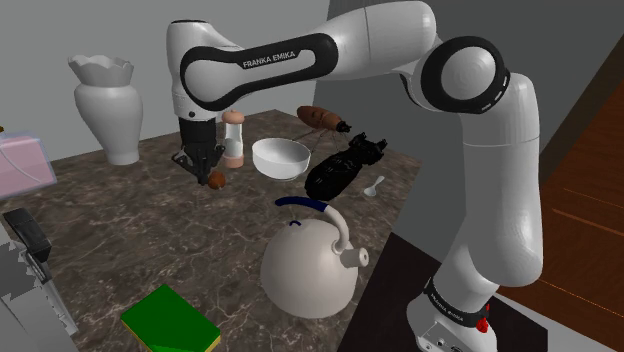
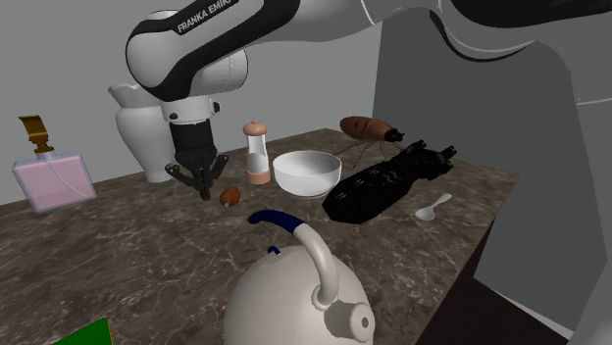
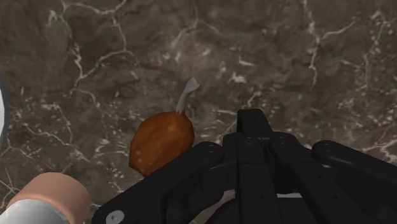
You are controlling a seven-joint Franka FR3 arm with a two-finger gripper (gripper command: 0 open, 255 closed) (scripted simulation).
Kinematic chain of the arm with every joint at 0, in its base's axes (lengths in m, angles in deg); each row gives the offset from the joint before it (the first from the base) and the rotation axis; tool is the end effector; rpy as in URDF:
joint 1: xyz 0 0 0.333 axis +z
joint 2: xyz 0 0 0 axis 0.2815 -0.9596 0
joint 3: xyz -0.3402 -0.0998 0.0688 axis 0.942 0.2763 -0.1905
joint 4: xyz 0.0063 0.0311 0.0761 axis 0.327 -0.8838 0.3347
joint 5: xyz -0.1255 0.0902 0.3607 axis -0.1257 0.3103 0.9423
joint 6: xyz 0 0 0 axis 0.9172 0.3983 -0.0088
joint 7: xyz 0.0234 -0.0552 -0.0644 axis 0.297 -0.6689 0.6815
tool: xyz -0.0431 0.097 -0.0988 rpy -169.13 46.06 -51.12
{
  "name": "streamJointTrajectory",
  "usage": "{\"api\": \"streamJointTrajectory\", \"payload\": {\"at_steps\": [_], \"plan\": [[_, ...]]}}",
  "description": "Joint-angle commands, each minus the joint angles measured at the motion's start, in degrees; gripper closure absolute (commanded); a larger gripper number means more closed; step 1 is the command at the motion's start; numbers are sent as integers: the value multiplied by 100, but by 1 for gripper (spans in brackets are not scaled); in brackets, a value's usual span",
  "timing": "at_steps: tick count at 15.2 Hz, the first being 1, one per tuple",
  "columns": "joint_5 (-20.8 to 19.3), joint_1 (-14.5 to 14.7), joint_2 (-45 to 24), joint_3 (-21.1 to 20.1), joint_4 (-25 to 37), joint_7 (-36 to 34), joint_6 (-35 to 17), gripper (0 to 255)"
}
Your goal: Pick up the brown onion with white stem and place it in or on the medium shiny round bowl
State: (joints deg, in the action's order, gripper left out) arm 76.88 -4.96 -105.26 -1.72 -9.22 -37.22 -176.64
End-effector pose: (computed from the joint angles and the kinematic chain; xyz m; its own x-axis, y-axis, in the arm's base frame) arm 0.6139 0.3317 0.4125 0.9891 0.1462 -0.0203 0.1463 -0.9892 0.0078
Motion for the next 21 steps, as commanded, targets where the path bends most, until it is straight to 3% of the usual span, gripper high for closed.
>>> {"api": "streamJointTrajectory", "payload": {"at_steps": [1, 7, 15, 21], "plan": [[0, 0, 0, 0, 0, 0, 0, 0], [-173, -538, 244, 146, -587, 953, -971, 0], [-298, -509, -31, 210, -773, 876, -1416, 0], [-298, -508, -31, 210, -773, 876, -1416, 0]]}}
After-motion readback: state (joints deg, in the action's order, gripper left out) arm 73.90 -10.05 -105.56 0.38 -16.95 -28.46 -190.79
